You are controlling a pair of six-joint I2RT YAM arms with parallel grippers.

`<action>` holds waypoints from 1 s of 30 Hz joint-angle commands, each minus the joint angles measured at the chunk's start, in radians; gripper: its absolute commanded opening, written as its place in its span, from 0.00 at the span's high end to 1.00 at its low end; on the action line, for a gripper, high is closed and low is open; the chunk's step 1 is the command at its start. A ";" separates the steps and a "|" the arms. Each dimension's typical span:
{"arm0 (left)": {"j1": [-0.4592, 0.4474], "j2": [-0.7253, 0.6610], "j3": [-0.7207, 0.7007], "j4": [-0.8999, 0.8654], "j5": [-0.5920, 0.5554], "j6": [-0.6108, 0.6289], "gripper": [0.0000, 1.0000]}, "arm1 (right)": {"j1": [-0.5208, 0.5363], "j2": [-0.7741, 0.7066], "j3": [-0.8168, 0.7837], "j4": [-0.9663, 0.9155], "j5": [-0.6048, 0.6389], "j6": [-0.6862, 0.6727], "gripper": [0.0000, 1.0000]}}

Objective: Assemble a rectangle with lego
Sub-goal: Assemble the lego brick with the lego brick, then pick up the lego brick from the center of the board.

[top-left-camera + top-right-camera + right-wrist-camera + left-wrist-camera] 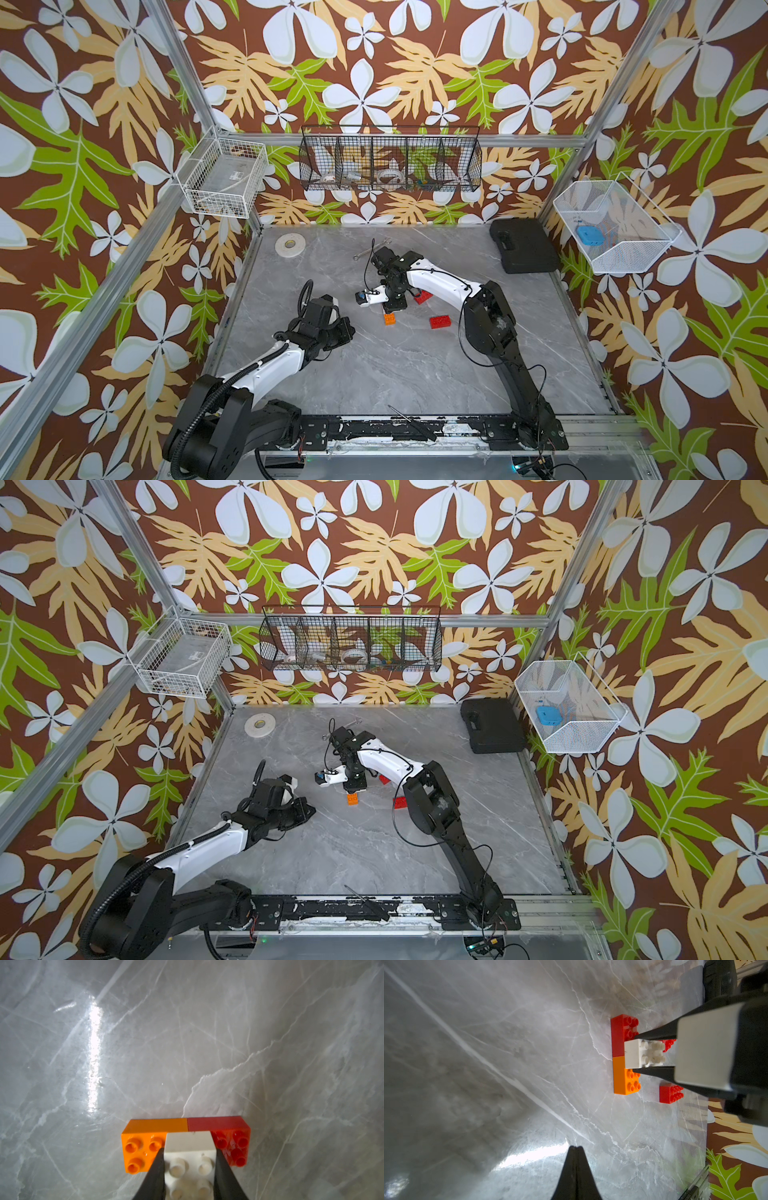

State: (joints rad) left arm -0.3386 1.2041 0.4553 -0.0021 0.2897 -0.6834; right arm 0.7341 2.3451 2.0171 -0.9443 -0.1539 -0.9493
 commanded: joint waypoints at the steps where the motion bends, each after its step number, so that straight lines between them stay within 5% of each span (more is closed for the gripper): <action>1: 0.001 -0.005 0.005 0.006 -0.001 -0.001 0.97 | 0.003 0.003 -0.009 -0.014 0.015 0.027 0.72; 4: 0.003 -0.007 0.009 0.003 -0.001 0.002 0.97 | 0.004 -0.013 -0.006 -0.001 0.021 0.034 0.58; 18: 0.002 -0.008 0.059 -0.043 -0.012 0.040 0.95 | 0.000 -0.190 -0.045 0.062 0.026 0.155 0.52; 21: 0.002 -0.005 0.083 -0.047 -0.023 0.047 0.89 | -0.001 -0.267 -0.080 0.125 0.041 0.306 0.54; 26: 0.001 0.059 0.145 -0.080 -0.057 0.088 0.88 | -0.003 -0.319 -0.085 0.097 0.202 0.750 0.55; 30: -0.002 0.114 0.177 -0.074 -0.081 0.100 0.90 | -0.002 -0.447 -0.320 0.159 0.310 1.052 0.53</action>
State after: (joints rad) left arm -0.3386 1.2995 0.6144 -0.0658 0.2398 -0.6140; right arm 0.7319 1.9568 1.7939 -0.8047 0.0460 -0.2062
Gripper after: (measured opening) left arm 0.098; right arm 0.464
